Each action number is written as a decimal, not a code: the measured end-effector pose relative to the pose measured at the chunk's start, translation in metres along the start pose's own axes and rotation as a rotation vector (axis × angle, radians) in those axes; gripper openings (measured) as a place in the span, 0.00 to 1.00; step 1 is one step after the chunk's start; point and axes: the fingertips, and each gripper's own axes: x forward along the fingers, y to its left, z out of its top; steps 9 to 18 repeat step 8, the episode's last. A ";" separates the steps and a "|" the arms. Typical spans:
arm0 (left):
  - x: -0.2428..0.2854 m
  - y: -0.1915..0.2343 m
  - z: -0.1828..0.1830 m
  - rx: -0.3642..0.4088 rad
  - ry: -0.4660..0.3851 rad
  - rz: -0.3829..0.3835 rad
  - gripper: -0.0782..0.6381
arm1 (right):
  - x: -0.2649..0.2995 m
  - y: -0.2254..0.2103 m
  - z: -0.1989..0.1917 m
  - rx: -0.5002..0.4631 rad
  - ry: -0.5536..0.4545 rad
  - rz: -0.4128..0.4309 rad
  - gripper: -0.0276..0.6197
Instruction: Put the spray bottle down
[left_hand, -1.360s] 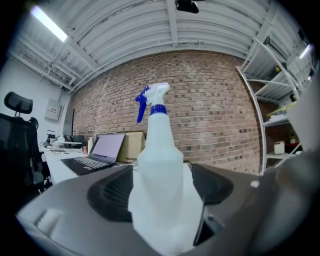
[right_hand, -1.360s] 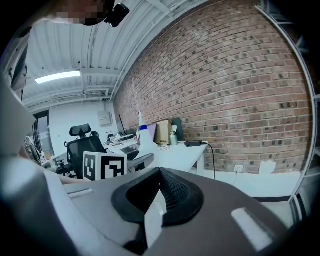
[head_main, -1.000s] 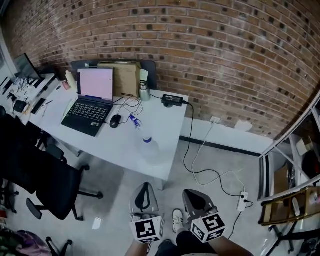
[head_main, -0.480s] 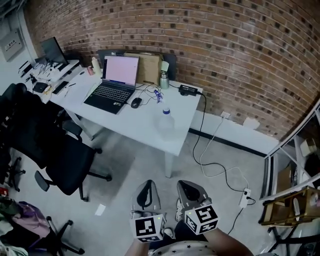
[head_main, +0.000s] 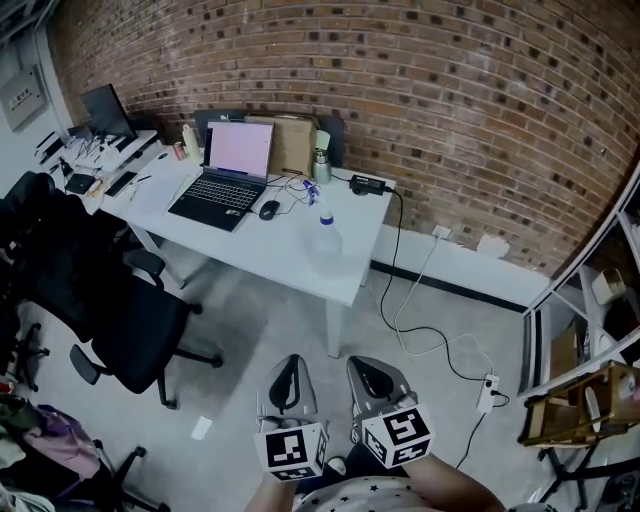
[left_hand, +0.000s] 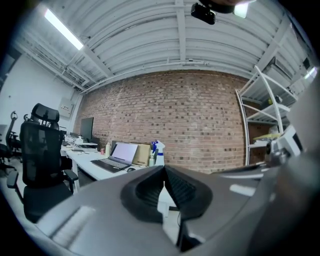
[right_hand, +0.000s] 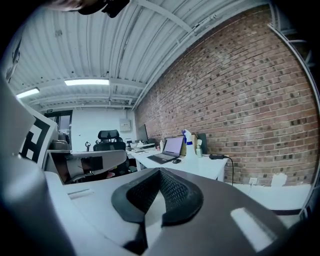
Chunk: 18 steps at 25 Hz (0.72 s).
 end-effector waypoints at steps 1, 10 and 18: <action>-0.001 0.000 0.000 -0.001 -0.002 -0.003 0.12 | -0.001 0.001 0.001 -0.002 -0.004 -0.005 0.04; -0.008 0.003 -0.002 -0.002 0.005 -0.016 0.12 | -0.007 0.009 0.005 -0.014 -0.018 -0.022 0.04; -0.008 0.003 -0.002 -0.002 0.005 -0.016 0.12 | -0.007 0.009 0.005 -0.014 -0.018 -0.022 0.04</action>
